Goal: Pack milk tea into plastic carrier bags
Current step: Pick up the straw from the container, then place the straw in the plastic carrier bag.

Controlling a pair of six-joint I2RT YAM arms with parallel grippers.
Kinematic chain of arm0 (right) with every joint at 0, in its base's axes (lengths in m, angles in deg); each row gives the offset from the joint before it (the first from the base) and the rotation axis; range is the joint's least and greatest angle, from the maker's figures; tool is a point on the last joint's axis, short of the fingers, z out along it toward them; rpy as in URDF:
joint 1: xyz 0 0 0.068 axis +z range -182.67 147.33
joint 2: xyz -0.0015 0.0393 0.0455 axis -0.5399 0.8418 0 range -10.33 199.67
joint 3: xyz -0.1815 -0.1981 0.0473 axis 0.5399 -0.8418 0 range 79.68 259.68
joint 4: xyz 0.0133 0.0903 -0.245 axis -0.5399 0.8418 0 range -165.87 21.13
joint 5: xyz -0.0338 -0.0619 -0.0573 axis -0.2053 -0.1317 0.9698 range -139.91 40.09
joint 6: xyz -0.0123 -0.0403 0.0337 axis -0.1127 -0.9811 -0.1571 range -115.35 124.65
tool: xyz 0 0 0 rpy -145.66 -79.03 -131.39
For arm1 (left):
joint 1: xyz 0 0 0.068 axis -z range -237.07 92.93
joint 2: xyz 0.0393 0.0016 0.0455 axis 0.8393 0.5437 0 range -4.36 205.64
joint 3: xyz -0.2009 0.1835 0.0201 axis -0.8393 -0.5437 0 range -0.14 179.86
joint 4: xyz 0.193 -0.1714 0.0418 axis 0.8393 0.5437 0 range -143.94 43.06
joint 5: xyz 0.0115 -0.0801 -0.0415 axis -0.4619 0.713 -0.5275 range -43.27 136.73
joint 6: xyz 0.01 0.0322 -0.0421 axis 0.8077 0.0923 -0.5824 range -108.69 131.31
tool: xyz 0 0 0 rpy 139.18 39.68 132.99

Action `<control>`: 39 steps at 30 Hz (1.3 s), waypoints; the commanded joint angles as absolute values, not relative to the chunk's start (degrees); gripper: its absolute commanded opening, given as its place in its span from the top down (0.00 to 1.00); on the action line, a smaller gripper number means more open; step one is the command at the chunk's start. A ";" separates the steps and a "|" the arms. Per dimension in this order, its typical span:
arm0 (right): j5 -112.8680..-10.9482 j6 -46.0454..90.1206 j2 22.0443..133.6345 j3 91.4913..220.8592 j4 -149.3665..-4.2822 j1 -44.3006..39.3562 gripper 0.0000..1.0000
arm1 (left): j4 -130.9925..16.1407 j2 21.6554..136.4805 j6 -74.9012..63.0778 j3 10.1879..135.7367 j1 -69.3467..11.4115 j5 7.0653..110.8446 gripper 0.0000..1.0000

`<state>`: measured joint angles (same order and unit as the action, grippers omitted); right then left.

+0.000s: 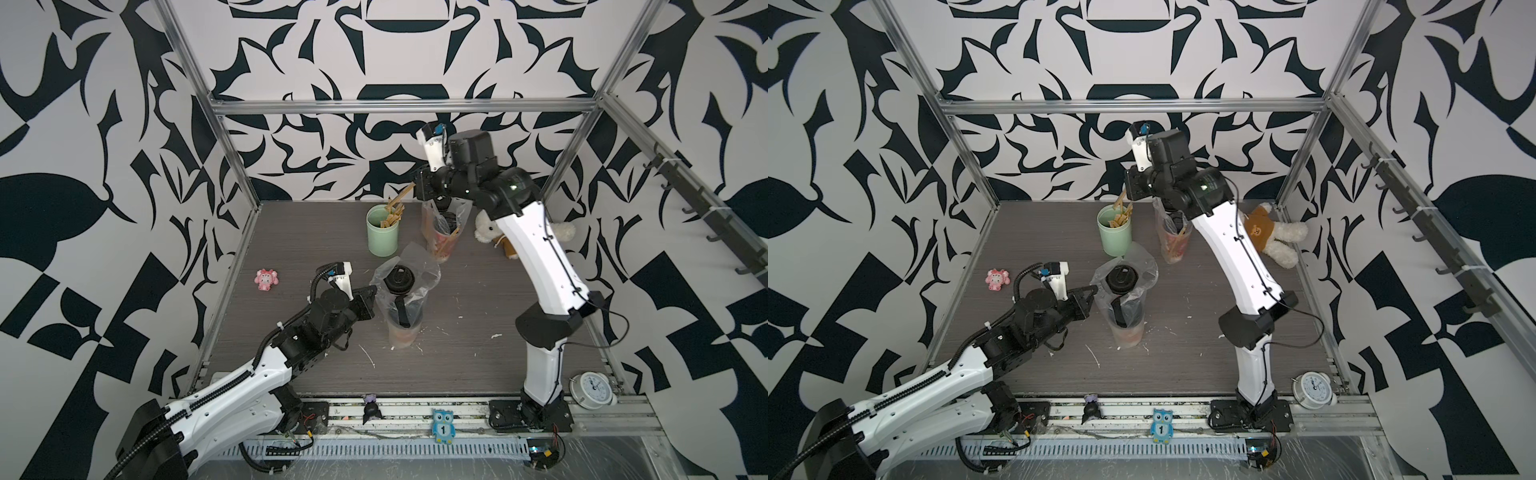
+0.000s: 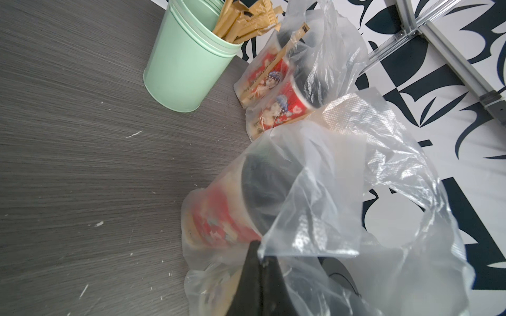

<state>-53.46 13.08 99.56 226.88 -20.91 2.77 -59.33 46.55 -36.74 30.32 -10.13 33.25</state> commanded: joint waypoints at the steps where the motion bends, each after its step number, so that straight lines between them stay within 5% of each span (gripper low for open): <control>1: -54.82 11.68 89.14 223.37 -18.69 4.82 1.00 | -61.00 46.84 -36.11 31.66 -10.31 35.26 1.00; 10: -58.55 15.04 76.81 214.94 -13.94 7.61 1.00 | -59.56 43.56 -35.09 31.45 -10.31 35.50 1.00; 39: -60.52 17.92 78.90 217.26 7.43 19.33 1.00 | -60.37 44.51 -35.96 30.97 -10.13 38.65 1.00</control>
<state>-59.36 16.82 80.00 216.52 6.52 18.77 -59.29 44.41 -35.76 30.36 -10.13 38.21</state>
